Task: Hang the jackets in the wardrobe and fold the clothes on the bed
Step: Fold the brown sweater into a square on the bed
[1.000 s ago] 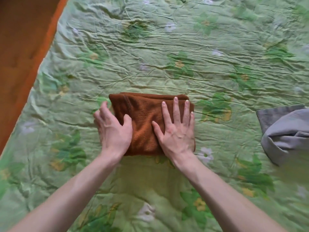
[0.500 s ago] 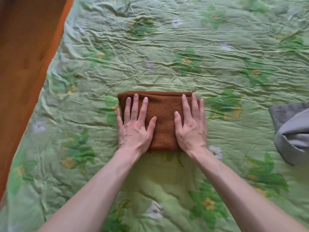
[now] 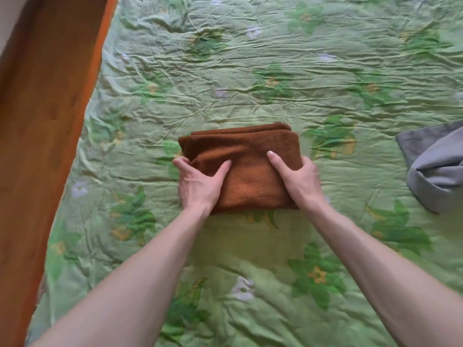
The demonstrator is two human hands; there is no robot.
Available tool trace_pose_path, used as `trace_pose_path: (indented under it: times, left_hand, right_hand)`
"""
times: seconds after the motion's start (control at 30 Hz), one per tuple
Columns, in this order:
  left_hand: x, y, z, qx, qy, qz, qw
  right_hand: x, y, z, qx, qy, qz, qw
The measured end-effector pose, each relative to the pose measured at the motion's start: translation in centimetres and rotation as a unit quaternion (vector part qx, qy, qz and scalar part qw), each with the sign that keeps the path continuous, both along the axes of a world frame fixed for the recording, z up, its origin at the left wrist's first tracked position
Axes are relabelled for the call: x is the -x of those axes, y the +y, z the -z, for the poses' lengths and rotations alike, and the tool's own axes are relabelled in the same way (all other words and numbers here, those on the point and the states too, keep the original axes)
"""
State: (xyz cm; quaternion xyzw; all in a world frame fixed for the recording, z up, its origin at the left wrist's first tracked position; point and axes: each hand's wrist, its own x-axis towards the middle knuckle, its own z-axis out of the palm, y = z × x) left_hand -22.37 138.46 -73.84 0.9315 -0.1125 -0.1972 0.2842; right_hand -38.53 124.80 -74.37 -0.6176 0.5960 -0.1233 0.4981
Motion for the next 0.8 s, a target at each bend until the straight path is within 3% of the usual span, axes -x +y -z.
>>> trace_pose_path:
  times: [0.1,0.2,0.3,0.4,0.67,0.8]
  left_hand:
    - [-1.2,0.8,-0.7,0.038,0.126,-0.038,0.991]
    - [-1.9,2.4,-3.1,0.112,0.316,-0.074,0.939]
    - [-1.2,4.5,-6.3,0.146,0.424,-0.052,0.892]
    - [0.1,5.8,-10.8,0.182,0.472,-0.029,0.862]
    - [5.1,7.8,-25.3,0.204,0.475,0.006,0.856]
    - [8.7,8.6,-32.7,0.246,0.494,0.048,0.832]
  right_hand:
    - [1.3,-1.0,-0.8,-0.154,-0.085,-0.034,0.984]
    - [2.7,-0.4,-2.5,-0.169,-0.098,-0.051,0.979]
    - [4.2,1.6,-5.7,-0.167,-0.126,-0.042,0.977]
    - [6.1,3.3,-10.4,-0.165,-0.159,-0.019,0.973]
    - [12.7,7.9,-26.8,-0.134,-0.183,0.056,0.972]
    - [16.4,10.0,-36.1,-0.080,-0.191,0.071,0.976]
